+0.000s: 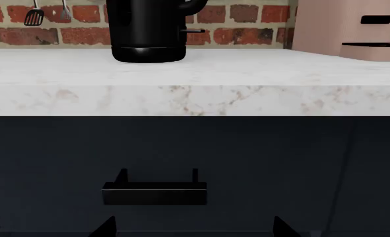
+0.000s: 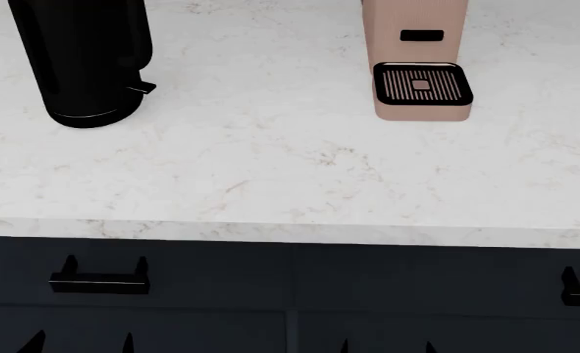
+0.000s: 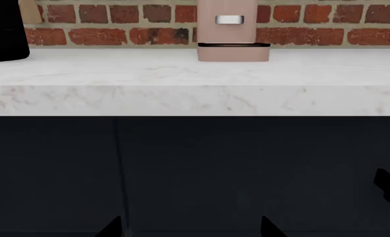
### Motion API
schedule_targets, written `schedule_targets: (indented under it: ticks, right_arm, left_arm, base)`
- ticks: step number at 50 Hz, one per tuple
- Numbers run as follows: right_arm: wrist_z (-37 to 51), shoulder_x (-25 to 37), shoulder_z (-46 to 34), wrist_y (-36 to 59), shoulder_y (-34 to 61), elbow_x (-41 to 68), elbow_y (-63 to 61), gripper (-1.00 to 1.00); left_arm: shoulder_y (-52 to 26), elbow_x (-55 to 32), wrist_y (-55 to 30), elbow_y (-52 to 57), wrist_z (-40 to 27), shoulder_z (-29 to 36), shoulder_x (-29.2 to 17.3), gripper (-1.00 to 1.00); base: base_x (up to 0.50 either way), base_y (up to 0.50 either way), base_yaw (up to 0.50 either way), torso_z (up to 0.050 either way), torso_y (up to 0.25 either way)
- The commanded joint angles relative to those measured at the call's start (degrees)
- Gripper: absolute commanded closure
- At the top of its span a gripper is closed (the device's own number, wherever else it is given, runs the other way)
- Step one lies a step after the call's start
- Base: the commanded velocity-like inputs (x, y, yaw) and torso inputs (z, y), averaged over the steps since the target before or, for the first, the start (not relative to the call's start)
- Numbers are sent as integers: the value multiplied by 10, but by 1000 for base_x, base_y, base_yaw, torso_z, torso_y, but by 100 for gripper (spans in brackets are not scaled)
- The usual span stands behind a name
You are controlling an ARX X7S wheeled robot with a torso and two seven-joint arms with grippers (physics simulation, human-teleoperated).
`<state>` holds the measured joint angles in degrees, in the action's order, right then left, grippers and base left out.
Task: Close the lid of the electric kettle.
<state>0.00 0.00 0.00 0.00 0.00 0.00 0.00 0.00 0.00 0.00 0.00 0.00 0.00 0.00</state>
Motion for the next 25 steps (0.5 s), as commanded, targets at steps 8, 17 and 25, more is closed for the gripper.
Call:
schedule_targets:
  ticks: [8, 17, 25]
  right_arm:
    - [26, 21, -25, 2, -1, 20, -3, -100]
    - [37, 32, -38, 4, -1, 30, -5, -100]
    - [44, 39, -48, 4, 0, 35, -5, -100]
  left_arm:
    - [1, -21, -2, 4, -25, 26, -21, -100]
    - [1, -33, -2, 9, -37, 38, -31, -100]
    - [5, -37, 9, 15, -41, 48, -41, -100]
  base:
    - [0, 0, 0, 0, 0]
    - [0, 0, 0, 0, 0]
    - [0, 0, 0, 28, 0]
